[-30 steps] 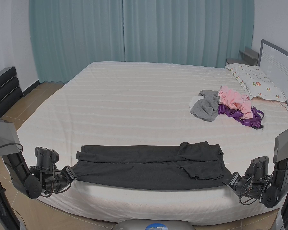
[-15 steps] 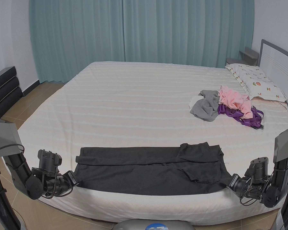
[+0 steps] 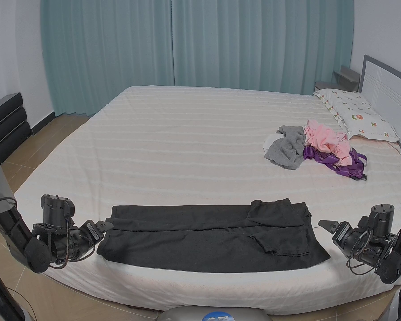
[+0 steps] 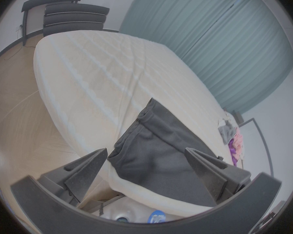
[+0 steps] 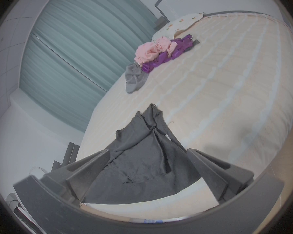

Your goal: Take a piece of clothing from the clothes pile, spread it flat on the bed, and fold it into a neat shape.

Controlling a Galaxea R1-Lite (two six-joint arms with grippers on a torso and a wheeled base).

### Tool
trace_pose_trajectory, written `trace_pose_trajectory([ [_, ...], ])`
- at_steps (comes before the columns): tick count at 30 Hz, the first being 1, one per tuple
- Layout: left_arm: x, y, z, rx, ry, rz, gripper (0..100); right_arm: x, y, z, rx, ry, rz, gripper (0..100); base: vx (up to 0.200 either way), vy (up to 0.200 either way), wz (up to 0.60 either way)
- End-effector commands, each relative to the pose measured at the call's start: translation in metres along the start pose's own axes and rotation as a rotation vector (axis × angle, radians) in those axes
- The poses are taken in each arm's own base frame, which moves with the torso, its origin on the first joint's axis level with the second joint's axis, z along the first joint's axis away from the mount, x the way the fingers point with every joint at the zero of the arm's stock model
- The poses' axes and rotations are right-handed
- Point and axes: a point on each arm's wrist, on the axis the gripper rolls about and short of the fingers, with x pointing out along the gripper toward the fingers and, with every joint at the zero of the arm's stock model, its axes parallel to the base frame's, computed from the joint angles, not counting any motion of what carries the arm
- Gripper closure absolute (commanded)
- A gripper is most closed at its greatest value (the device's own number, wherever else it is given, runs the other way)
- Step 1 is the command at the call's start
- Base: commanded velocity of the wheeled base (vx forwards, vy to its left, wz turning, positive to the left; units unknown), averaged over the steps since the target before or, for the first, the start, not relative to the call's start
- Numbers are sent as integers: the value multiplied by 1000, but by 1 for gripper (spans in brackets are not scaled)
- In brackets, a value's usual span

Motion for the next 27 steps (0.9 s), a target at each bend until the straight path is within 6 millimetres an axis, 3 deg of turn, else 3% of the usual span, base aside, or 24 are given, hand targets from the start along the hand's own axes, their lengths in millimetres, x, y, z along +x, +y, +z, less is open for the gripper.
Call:
trace_pose_trajectory([
  [1,-4,-9,12,-56,-57,-41,0,-7,5,10,-9,-53,37,0,0,0,0],
  [6,2,-10,14,-96,-51,-45,0,-1,1,7,-10,-27,16,0,0,0,0],
  [15,10,-6,9,-94,-15,-21,0,2,-3,1,-2,51,37,0,200,0,0],
  [23,18,-7,6,-88,87,-85,0,4,-6,-2,2,99,46,0,0,0,0],
  [27,43,-6,8,-83,71,-32,0,7,-7,-5,1,114,38,0,0,0,0],
])
